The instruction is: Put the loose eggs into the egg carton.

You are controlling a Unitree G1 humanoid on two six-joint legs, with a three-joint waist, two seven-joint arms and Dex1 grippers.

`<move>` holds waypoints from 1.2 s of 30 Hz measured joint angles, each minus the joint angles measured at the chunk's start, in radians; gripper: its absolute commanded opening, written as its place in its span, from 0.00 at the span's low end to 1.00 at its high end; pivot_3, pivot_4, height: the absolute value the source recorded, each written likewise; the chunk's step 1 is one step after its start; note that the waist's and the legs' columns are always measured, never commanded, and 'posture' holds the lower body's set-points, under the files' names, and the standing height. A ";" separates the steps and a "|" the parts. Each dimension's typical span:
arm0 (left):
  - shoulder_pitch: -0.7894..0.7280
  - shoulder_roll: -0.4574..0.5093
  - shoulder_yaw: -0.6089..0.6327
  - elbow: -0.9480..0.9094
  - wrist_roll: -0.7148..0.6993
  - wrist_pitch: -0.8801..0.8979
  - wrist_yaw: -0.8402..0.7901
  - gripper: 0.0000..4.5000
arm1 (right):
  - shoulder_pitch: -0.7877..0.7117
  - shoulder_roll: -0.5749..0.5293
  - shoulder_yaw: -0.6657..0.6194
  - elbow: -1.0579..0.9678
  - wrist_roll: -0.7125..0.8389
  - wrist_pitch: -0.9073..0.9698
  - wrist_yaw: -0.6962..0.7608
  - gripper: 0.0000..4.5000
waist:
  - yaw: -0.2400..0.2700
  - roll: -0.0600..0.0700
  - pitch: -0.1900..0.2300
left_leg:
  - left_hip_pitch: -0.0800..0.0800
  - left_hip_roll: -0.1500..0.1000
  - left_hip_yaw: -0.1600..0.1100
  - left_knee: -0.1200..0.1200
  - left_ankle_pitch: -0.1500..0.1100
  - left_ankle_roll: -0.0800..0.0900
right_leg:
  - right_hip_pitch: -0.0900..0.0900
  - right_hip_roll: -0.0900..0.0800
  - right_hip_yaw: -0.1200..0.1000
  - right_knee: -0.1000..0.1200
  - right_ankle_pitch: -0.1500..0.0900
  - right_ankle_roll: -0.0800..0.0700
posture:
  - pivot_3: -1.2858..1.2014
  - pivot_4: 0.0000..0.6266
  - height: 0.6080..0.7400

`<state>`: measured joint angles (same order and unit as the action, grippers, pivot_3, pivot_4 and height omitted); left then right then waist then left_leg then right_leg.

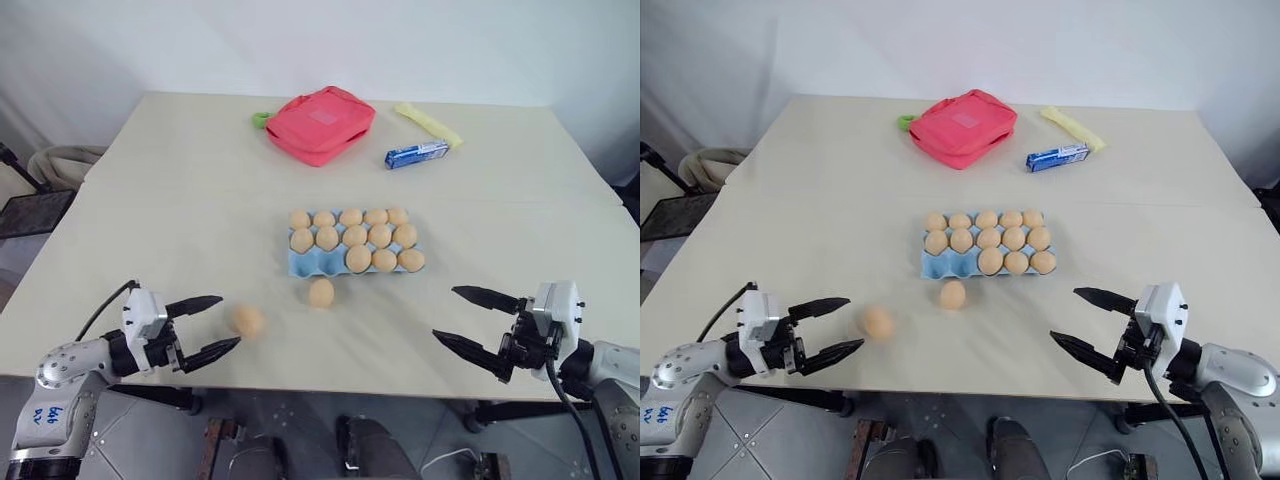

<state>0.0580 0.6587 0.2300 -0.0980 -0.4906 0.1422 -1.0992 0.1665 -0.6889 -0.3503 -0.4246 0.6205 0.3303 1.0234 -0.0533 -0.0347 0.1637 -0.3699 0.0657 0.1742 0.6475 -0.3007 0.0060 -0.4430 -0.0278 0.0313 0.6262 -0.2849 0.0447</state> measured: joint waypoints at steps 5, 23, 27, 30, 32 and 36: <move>-0.083 -0.018 -0.060 0.106 0.046 -0.049 -0.014 1.00 | -0.007 0.000 0.019 -0.001 -0.006 0.001 -0.017 0.99 | 0.001 0.000 0.000 | 0.000 0.000 0.000 0.001 0.000 0.001 | 0.000 0.000 0.000 0.000 0.000 0.000 | 0.52 0.24 1.00; -0.280 -0.116 -0.151 0.386 0.141 -0.224 -0.027 0.53 | 0.006 -0.002 0.022 -0.025 -0.006 0.007 -0.084 1.00 | 0.006 0.000 0.000 | 0.000 0.000 0.000 0.001 0.003 0.006 | 0.000 0.000 0.000 0.001 0.003 0.006 | 0.52 0.24 1.00; -0.332 -0.134 -0.159 0.379 0.145 -0.198 0.004 0.53 | 0.006 -0.003 0.022 -0.025 -0.006 0.012 -0.091 1.00 | 0.014 0.000 0.000 | 0.000 0.000 0.000 0.001 0.003 0.006 | 0.000 0.001 0.000 0.001 0.003 0.006 | 0.52 0.24 1.00; -0.371 -0.141 -0.161 0.349 0.137 -0.163 0.016 0.53 | 0.003 -0.003 0.022 -0.025 -0.006 0.019 -0.097 1.00 | 0.018 0.000 0.000 | 0.000 0.000 0.000 0.001 0.003 0.006 | 0.000 0.001 0.000 0.001 0.003 0.006 | 0.52 0.24 1.00; -0.411 -0.163 -0.161 0.333 0.125 -0.153 0.029 0.53 | -0.002 -0.004 0.022 -0.025 -0.007 0.019 -0.098 1.00 | 0.024 0.000 0.000 | -0.001 -0.001 0.000 0.002 0.003 0.006 | 0.000 0.001 0.000 0.001 0.004 0.006 | 0.52 0.24 1.00; -0.480 -0.197 -0.167 0.312 0.111 -0.126 0.053 0.53 | -0.003 -0.005 0.023 -0.023 -0.013 0.018 -0.097 1.00 | 0.026 0.000 0.000 | -0.001 -0.001 0.000 0.003 0.003 0.006 | 0.000 0.001 0.000 0.001 0.004 0.007 | 0.52 0.24 1.00</move>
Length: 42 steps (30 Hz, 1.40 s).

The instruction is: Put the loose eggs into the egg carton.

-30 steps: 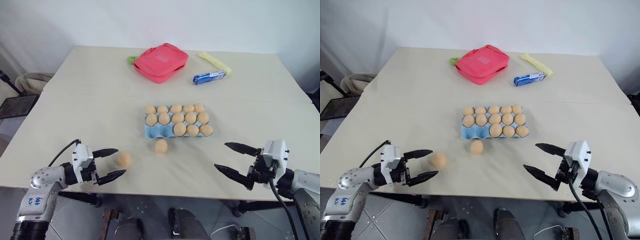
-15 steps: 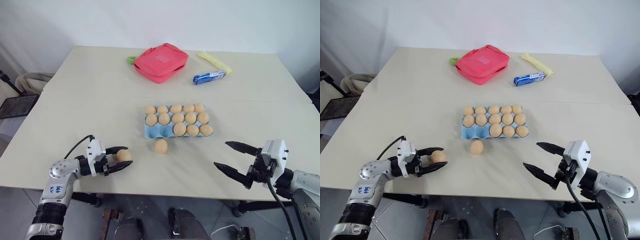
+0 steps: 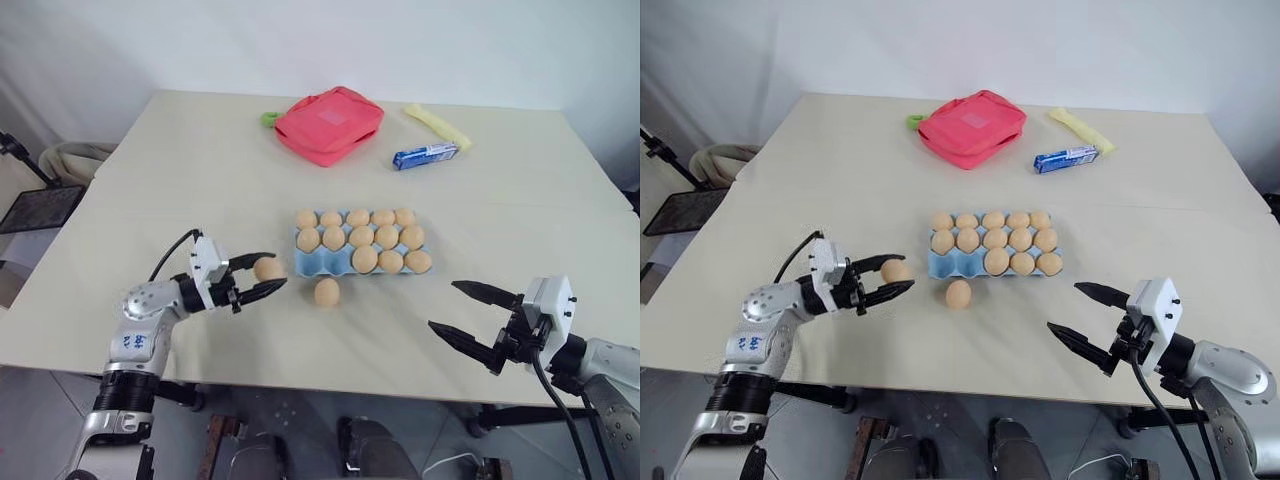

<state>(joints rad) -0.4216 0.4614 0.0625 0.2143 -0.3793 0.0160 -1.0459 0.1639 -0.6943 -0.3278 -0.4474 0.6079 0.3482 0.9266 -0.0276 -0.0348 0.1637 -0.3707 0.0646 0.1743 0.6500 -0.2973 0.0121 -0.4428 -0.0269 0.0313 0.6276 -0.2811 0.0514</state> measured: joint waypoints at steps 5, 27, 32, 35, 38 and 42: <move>-0.116 -0.030 -0.048 0.033 0.033 0.031 0.028 0.53 | 0.003 0.000 0.000 0.008 -0.009 -0.015 0.002 1.00 | 0.000 0.000 0.000 | 0.000 0.000 0.000 0.001 0.000 0.000 | 0.001 0.000 0.000 0.000 0.001 0.001 | 0.52 0.24 1.00; -0.355 -0.234 -0.162 0.468 0.189 -0.118 0.068 0.80 | 0.102 0.045 0.003 -0.017 -0.037 -0.087 -0.051 1.00 | 0.000 0.000 0.000 | 0.000 0.000 0.000 0.002 0.000 0.000 | 0.001 0.001 0.001 0.000 0.001 0.002 | 0.52 0.24 1.00; -0.354 -0.233 -0.162 0.460 0.195 -0.109 0.066 0.99 | 0.098 0.045 0.004 -0.018 -0.037 -0.088 -0.060 1.00 | 0.000 0.000 0.000 | 0.000 0.000 0.000 0.002 0.000 0.000 | 0.001 0.001 0.001 0.000 0.001 0.002 | 0.52 0.24 1.00; -0.352 -0.228 -0.162 0.431 0.196 -0.096 0.064 0.99 | 0.084 0.045 0.005 -0.017 -0.037 -0.088 -0.061 1.00 | 0.000 0.000 0.000 | 0.000 0.000 0.000 0.002 0.000 0.000 | 0.001 0.001 0.001 0.000 0.001 0.002 | 0.52 0.24 1.00; -0.346 -0.209 -0.162 0.376 0.197 -0.058 0.066 0.99 | 0.077 0.045 0.006 -0.013 -0.038 -0.089 -0.056 1.00 | -0.001 0.000 0.000 | 0.000 0.000 0.000 0.002 0.000 0.000 | 0.001 0.002 0.001 0.000 0.001 0.002 | 0.52 0.24 1.00; -0.294 -0.168 -0.144 0.242 0.155 0.079 0.060 0.99 | 0.066 0.045 0.010 0.013 -0.039 -0.099 -0.041 1.00 | -0.003 0.000 0.000 | 0.000 0.000 0.000 0.002 0.000 0.000 | 0.001 0.002 0.001 0.001 0.001 0.002 | 0.52 0.24 1.00</move>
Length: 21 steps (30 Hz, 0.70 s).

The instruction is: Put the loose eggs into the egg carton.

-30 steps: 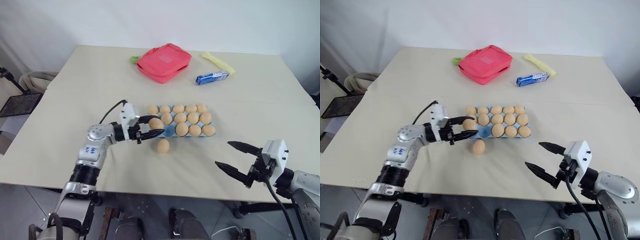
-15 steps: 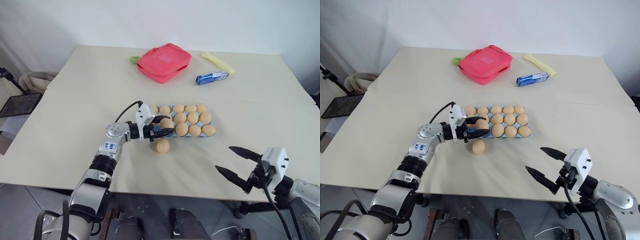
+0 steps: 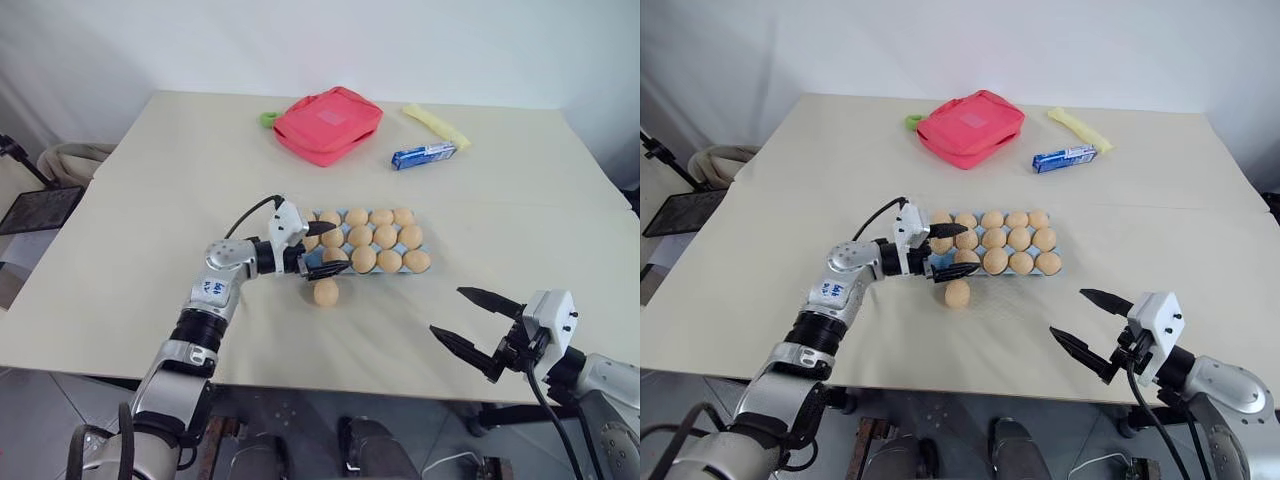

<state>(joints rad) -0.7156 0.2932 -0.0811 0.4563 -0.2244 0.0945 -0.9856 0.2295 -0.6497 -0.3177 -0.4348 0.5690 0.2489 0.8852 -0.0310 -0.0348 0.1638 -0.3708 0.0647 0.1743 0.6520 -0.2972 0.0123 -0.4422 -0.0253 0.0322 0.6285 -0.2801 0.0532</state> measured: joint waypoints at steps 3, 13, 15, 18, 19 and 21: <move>0.065 0.055 0.031 -0.107 -0.043 0.074 -0.014 0.99 | -0.010 0.000 0.005 0.015 -0.003 -0.011 0.014 1.00 | -0.001 0.000 0.000 | 0.001 0.000 0.000 0.000 0.001 -0.001 | 0.000 0.000 0.000 0.001 0.000 0.000 | 0.52 0.24 1.00; 0.386 0.227 0.203 -0.425 -0.210 0.193 -0.044 0.99 | -0.048 -0.001 0.038 0.087 -0.016 -0.034 0.055 1.00 | 0.002 0.000 0.000 | 0.001 0.000 0.000 0.000 0.002 -0.001 | 0.000 -0.002 0.000 0.003 0.000 -0.001 | 0.52 0.24 1.00; 0.463 0.250 0.246 -0.463 -0.243 0.194 -0.053 0.99 | -0.052 -0.001 0.039 0.090 -0.017 -0.035 0.061 1.00 | 0.002 0.000 0.000 | 0.001 0.000 0.000 0.000 0.002 -0.001 | 0.000 -0.002 0.000 0.003 -0.001 -0.001 | 0.52 0.24 1.00; 0.565 0.297 0.284 -0.500 -0.262 0.194 -0.068 0.99 | -0.060 -0.003 0.039 0.095 -0.018 -0.036 0.067 1.00 | 0.000 0.000 0.000 | 0.002 0.000 0.000 -0.001 0.002 -0.002 | 0.000 -0.002 0.000 0.003 -0.001 -0.002 | 0.52 0.24 1.00; 0.595 0.309 0.298 -0.513 -0.266 0.196 -0.073 0.99 | -0.062 -0.004 0.039 0.096 -0.018 -0.036 0.069 1.00 | 0.000 0.000 0.000 | 0.002 0.001 0.000 -0.001 0.001 -0.002 | 0.000 -0.002 0.000 0.002 -0.001 -0.002 | 0.52 0.24 1.00; 0.650 0.326 0.316 -0.542 -0.283 0.208 -0.077 0.99 | -0.063 -0.005 0.039 0.098 -0.018 -0.035 0.075 1.00 | 0.000 0.000 0.000 | 0.002 0.000 -0.001 -0.001 0.001 -0.002 | 0.000 -0.002 0.000 0.002 -0.002 -0.004 | 0.52 0.24 1.00</move>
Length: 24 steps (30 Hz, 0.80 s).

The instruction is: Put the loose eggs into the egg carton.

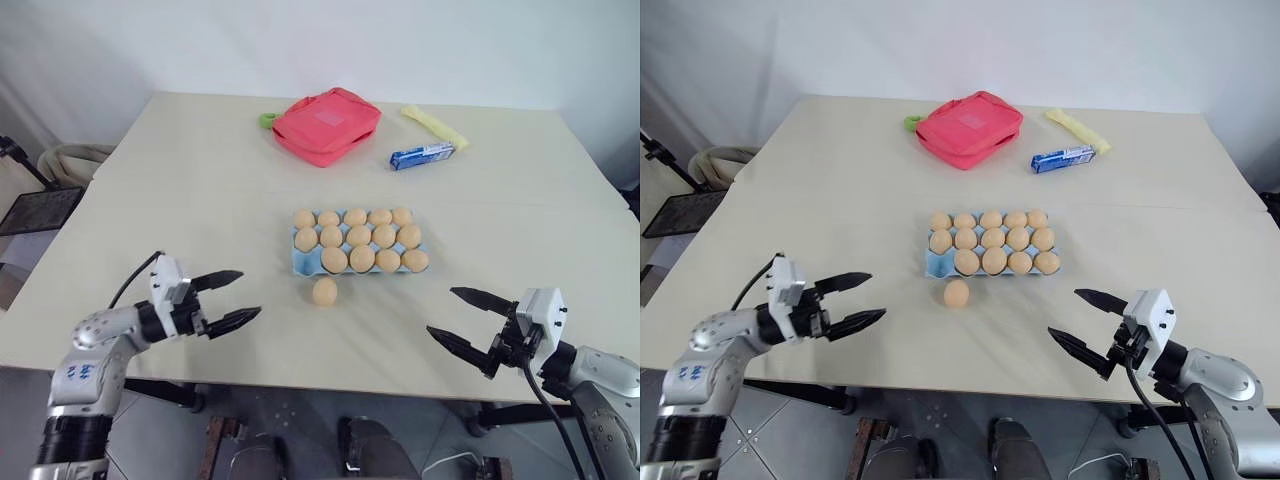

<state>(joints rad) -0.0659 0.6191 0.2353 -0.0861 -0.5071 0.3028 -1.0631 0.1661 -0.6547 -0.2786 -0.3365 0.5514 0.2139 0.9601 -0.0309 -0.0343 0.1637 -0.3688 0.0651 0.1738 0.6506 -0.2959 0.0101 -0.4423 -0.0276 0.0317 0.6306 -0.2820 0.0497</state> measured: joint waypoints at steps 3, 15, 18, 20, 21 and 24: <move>0.045 0.012 0.003 -0.037 -0.014 0.017 0.003 0.99 | -0.023 -0.002 0.001 0.009 0.000 0.004 0.005 1.00 | 0.002 0.000 0.000 | 0.000 0.000 0.000 0.000 -0.001 -0.001 | 0.000 -0.001 0.000 -0.001 -0.002 -0.004 | 0.52 0.24 1.00; -0.022 -0.109 -0.176 -0.137 0.065 0.012 0.149 0.99 | -0.083 -0.016 0.009 0.026 0.000 0.028 0.017 1.00 | 0.003 0.000 0.000 | -0.001 -0.001 0.000 0.000 0.000 0.000 | 0.001 -0.001 0.000 -0.003 0.001 0.001 | 0.52 0.24 1.00; -0.068 -0.158 -0.242 -0.132 0.112 -0.005 0.195 0.99 | -0.082 -0.016 0.012 0.025 -0.001 0.031 0.016 1.00 | 0.001 0.000 0.000 | -0.001 -0.001 0.000 -0.001 0.000 0.001 | 0.001 0.000 0.001 -0.003 0.001 0.001 | 0.52 0.24 1.00; -0.089 -0.191 -0.269 -0.130 0.134 -0.009 0.226 0.99 | -0.080 -0.016 0.012 0.024 -0.001 0.034 0.014 1.00 | -0.001 0.000 0.000 | 0.000 -0.001 0.000 -0.001 0.000 0.001 | 0.001 0.001 0.001 -0.003 0.002 0.001 | 0.52 0.24 1.00; -0.094 -0.202 -0.280 -0.128 0.141 -0.005 0.241 0.99 | -0.078 -0.016 0.012 0.022 -0.001 0.035 0.011 1.00 | -0.001 0.000 0.000 | 0.000 0.000 0.000 -0.001 0.000 0.001 | 0.001 0.001 0.001 -0.003 0.002 0.001 | 0.52 0.24 1.00; -0.120 -0.233 -0.326 -0.092 0.172 0.019 0.283 0.99 | -0.071 -0.015 0.013 0.013 -0.001 0.037 0.006 1.00 | 0.001 0.000 0.000 | 0.000 0.000 -0.001 0.000 0.001 0.001 | 0.001 0.001 0.000 -0.002 0.002 0.001 | 0.52 0.24 1.00</move>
<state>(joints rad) -0.1861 0.3866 -0.0904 -0.1781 -0.3352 0.3220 -0.7800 0.0954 -0.6701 -0.2656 -0.3238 0.5502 0.2506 0.9661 -0.0294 -0.0342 0.1637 -0.3693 0.0647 0.1730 0.6505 -0.2953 0.0112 -0.4415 -0.0262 0.0322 0.6284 -0.2805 0.0511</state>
